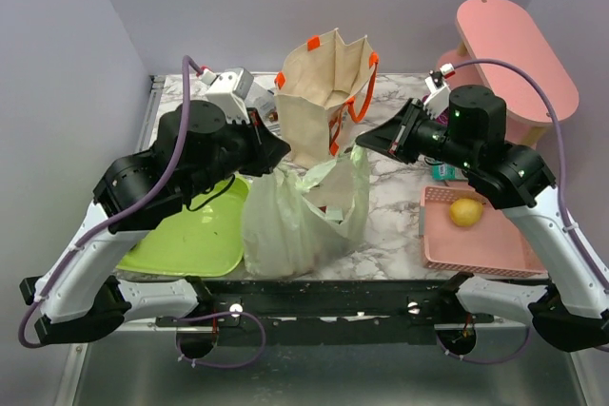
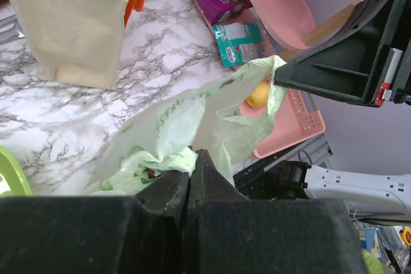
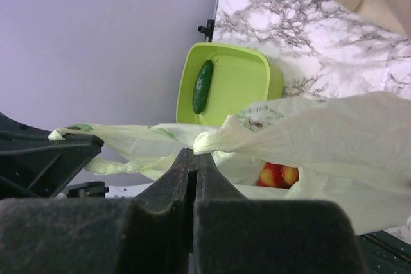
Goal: Place the food into the grocery bag and tie it
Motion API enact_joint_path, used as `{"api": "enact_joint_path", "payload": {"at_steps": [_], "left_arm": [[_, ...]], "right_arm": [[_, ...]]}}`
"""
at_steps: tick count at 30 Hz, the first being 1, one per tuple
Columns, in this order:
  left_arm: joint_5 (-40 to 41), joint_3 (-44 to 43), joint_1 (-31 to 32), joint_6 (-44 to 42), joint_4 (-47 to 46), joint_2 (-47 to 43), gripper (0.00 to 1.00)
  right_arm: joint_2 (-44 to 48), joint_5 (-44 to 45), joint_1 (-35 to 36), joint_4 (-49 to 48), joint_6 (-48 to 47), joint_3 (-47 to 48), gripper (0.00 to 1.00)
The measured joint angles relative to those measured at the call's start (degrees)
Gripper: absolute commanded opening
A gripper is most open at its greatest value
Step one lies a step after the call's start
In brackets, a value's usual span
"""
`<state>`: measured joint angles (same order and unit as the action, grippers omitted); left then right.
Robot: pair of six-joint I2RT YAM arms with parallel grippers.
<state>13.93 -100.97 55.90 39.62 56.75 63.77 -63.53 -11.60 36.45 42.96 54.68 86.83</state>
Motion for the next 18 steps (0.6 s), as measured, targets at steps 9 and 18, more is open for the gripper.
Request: {"api": "enact_joint_path", "payload": {"at_steps": [9, 18], "left_arm": [[-9.31, -4.81, -6.62, -4.85, 1.29, 0.28, 0.0], [-14.97, -5.38, -7.39, -9.11, 1.33, -0.17, 0.0]], "right_arm": [[-1.27, 1.81, 0.0, 0.24, -1.68, 2.21, 0.01], [-0.61, 3.28, 0.0, 3.15, -2.54, 7.91, 0.01]]}}
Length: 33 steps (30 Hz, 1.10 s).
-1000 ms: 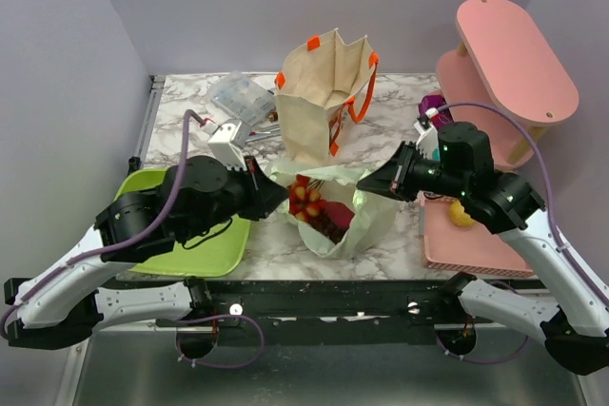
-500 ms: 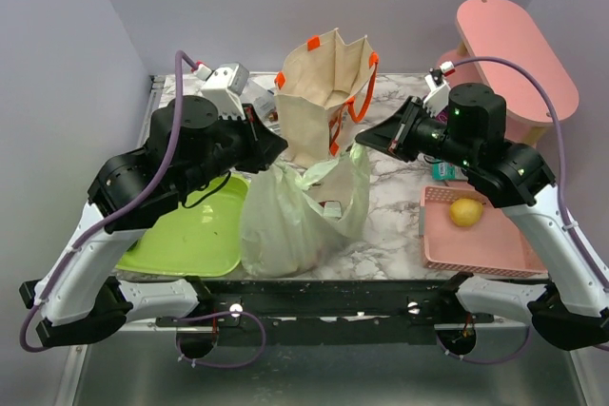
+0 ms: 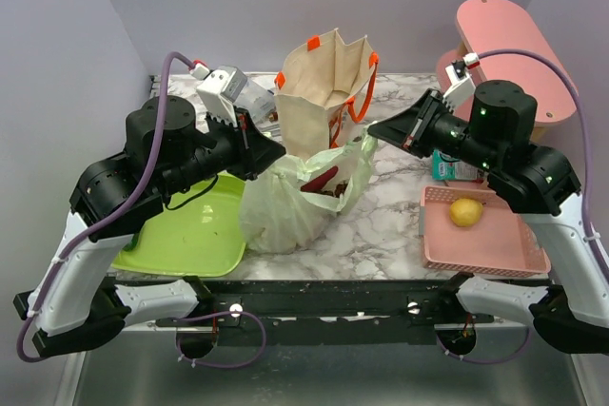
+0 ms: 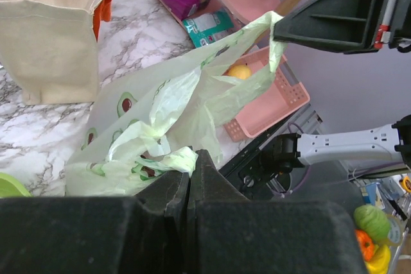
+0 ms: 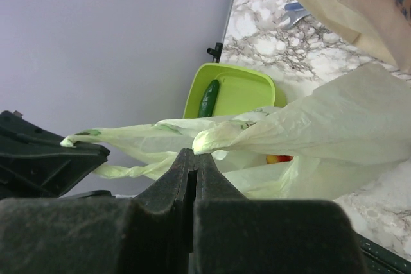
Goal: Place the food into the grocery bag and tie it
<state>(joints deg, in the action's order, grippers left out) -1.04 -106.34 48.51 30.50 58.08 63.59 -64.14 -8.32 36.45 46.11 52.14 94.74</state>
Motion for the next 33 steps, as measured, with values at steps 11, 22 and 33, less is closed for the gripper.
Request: {"api": "enact_joint_path", "payload": {"at_steps": [11, 22, 33], "left_arm": [[-8.09, 24.98, -0.17, 2.1, -8.04, -9.42, 0.07], [-14.4, 38.66, -0.17, 8.68, -15.04, -17.05, 0.68], [-13.11, 31.85, -0.17, 9.88, -12.26, -21.88, 0.51]], "right_arm": [[7.17, -0.96, -0.02, 0.37, 0.2, -11.87, 0.01], [8.92, -5.14, 0.0, 0.7, 0.5, -20.13, 0.01], [8.94, -8.39, 0.0, -0.59, -0.31, -19.8, 0.01]]}}
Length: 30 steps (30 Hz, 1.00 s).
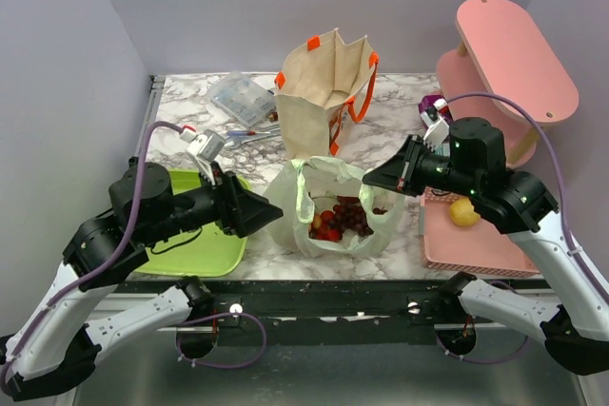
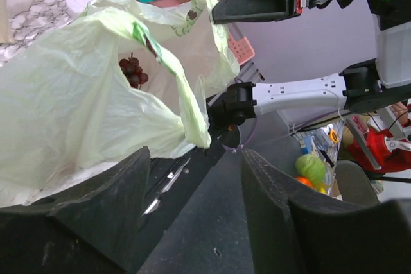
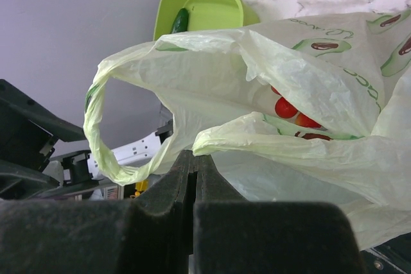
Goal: Place the food into the grocery bag and tie it
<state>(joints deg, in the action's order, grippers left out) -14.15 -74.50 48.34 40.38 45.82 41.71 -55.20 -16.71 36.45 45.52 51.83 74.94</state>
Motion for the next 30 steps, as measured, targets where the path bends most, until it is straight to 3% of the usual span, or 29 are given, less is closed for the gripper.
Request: {"api": "enact_joint_path", "payload": {"at_steps": [7, 19, 30], "left_arm": [[2.03, 4.37, 0.04, -0.17, 0.85, -3.61, 0.48], [7.98, 8.33, 1.03, -8.55, -3.78, 3.67, 0.47], [9.86, 7.13, 1.03, -18.21, -9.27, 8.04, 0.48]], "right_arm": [[1.2, -1.05, 0.0, -0.98, -1.03, 0.81, 0.02], [5.77, -4.48, 0.0, -13.73, -0.79, -6.62, 0.02], [-1.03, -14.58, 0.0, -22.6, -3.48, -7.43, 0.01]]}}
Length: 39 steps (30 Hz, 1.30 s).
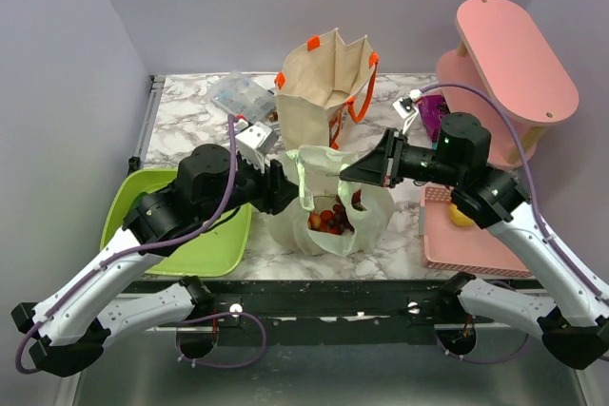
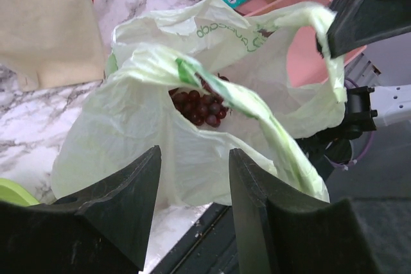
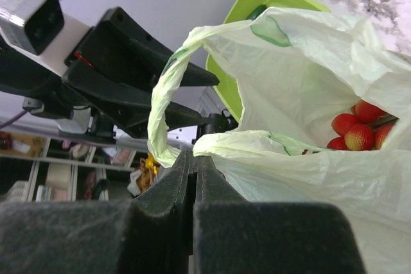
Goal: Place the food into the grocery bag and tie it
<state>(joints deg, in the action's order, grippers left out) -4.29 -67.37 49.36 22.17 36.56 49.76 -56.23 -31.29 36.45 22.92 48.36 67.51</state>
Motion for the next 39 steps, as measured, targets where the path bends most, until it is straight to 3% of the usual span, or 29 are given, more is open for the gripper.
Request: {"api": "enact_joint_path", "payload": {"at_steps": [6, 17, 29, 39], "left_arm": [[-1.6, 0.0, 0.0, -3.8, -3.28, 1.92, 0.52], [-7.54, 0.46, 0.0, -9.66, -5.18, 1.9, 0.72], [-11.32, 6.16, 0.0, -19.41, -11.74, -0.17, 0.71], [-10.05, 14.14, 0.0, -26.67, -20.24, -5.18, 0.6]], "right_arm": [[-4.04, -5.79, 0.0, -0.83, -2.89, 0.63, 0.01], [-7.08, -16.11, 0.0, -5.29, -4.96, 0.63, 0.01], [-10.91, -24.24, -0.02, -8.48, -4.96, 0.63, 0.01], [-13.09, -27.26, 0.0, -11.74, -4.98, 0.66, 0.01]]}}
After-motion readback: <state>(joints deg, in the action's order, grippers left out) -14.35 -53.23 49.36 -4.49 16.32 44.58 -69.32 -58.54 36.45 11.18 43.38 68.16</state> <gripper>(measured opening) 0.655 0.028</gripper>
